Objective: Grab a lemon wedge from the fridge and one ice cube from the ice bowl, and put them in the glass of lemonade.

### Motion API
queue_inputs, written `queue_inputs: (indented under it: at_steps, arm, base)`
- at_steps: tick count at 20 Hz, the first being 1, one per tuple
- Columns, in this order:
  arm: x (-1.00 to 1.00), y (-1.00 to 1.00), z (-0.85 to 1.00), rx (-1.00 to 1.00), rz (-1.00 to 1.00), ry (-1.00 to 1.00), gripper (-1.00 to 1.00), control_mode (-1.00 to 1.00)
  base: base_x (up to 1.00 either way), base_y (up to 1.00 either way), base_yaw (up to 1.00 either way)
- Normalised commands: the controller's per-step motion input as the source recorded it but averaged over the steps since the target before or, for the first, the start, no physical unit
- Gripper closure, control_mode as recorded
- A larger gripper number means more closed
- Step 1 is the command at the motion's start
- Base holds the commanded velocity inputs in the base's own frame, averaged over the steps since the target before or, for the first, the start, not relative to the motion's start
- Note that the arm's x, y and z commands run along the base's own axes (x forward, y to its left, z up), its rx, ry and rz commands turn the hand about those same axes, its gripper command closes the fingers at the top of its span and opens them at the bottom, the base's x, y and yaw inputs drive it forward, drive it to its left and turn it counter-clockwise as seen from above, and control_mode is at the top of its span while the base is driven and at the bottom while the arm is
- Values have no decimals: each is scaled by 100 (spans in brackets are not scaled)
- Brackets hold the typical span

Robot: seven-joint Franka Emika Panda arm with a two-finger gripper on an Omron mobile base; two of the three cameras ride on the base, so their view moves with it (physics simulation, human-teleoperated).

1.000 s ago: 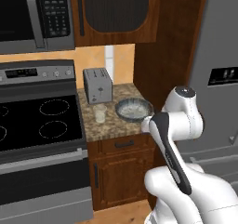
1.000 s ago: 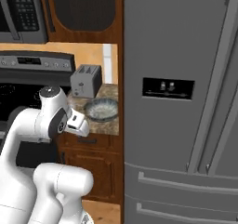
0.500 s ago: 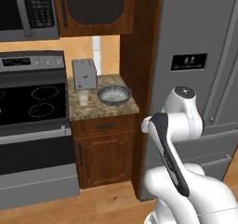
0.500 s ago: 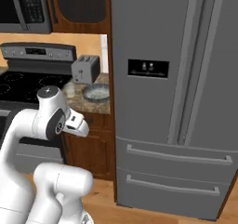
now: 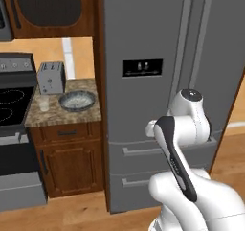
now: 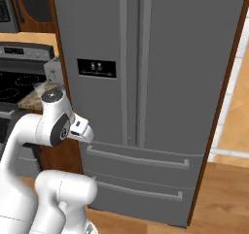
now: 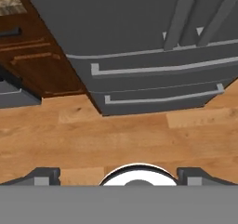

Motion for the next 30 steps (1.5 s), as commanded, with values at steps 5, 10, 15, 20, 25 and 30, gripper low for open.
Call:
queue_inputs:
  at_steps: [5,10,15,20,25,30]
  arm:
    - [0,0,0,0,0,0,-100,100]
    - [0,0,0,0,0,0,-100,100]
    - [0,0,0,0,0,0,-100,100]
    - [0,0,0,0,0,0,-100,100]
    - [0,0,0,0,0,0,-100,100]
    - [0,0,0,0,0,0,-100,100]
  base:
    - [12,-36,-17]
    - [8,-56,-1]
    - [-16,-17,1]
    - [-71,0,0]
    - [-9,-6,0]
    - [0,-6,0]
